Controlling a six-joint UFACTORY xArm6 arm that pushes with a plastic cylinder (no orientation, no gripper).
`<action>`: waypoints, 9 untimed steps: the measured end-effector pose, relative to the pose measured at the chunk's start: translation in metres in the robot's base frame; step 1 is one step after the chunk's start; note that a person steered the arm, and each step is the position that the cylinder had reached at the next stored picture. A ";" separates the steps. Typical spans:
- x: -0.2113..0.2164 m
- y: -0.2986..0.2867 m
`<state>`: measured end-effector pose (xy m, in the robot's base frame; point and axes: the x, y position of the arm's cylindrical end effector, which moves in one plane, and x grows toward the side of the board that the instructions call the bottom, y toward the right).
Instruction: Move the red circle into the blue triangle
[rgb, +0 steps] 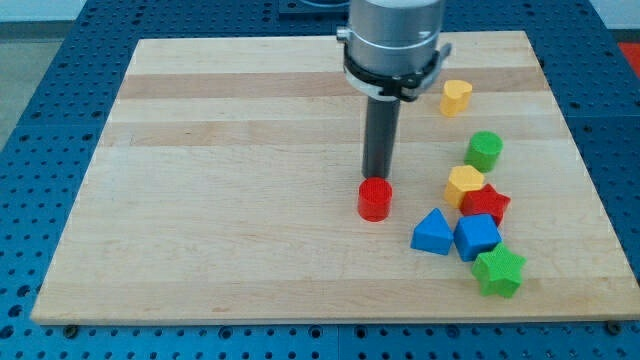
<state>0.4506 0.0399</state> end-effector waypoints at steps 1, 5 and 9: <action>-0.004 -0.037; 0.041 -0.010; 0.052 0.035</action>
<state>0.5025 0.0753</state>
